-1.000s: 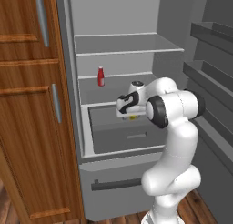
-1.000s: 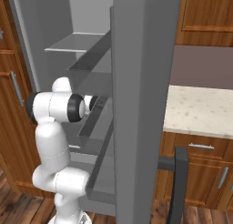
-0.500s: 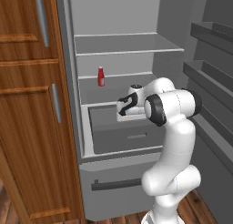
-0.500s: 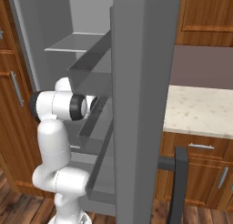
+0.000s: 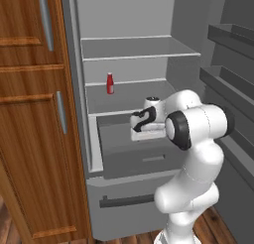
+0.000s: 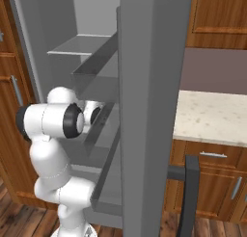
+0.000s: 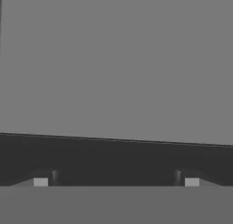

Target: Fully open the fridge drawer.

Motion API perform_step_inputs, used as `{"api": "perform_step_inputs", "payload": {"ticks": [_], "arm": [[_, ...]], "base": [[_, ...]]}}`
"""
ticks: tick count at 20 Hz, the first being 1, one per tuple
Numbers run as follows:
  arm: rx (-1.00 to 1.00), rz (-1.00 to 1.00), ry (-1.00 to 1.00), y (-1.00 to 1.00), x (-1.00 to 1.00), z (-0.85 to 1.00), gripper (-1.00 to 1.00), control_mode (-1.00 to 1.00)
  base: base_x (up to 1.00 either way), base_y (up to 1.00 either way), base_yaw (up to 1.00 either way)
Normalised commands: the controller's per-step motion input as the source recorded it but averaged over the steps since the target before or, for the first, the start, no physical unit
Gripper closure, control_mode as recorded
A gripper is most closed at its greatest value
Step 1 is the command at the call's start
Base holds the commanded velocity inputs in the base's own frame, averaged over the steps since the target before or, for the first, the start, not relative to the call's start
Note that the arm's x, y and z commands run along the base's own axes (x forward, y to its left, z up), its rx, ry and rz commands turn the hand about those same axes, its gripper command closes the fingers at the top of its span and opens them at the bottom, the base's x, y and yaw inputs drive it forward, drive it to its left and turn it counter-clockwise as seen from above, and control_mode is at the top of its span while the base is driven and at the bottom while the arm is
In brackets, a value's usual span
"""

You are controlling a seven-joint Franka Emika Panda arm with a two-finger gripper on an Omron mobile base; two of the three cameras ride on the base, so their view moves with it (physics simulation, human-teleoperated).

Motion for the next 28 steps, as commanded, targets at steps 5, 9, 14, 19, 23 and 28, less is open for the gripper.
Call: {"api": "perform_step_inputs", "payload": {"ticks": [5,9,14,19,23,28], "arm": [[0.02,0.0,-0.07,0.0,-0.5,0.23,-1.0,-1.0],[0.11,0.0,-0.23,0.01,0.3,0.4,-1.0,-1.0],[0.15,0.0,-0.31,0.13,0.56,0.42,-1.0,-1.0],[0.09,0.0,-0.16,0.14,0.13,0.43,-1.0,-1.0],[0.0,0.0,-0.05,0.1,-0.18,0.39,-1.0,-1.0],[0.0,-0.01,-0.09,0.0,-0.62,0.45,-1.0,-1.0]], "base": [[0.0,0.0,0.0],[0.0,0.0,0.0],[0.0,0.0,0.0],[0.0,0.0,0.0],[0.0,0.0,0.0],[0.0,0.0,0.0]]}}
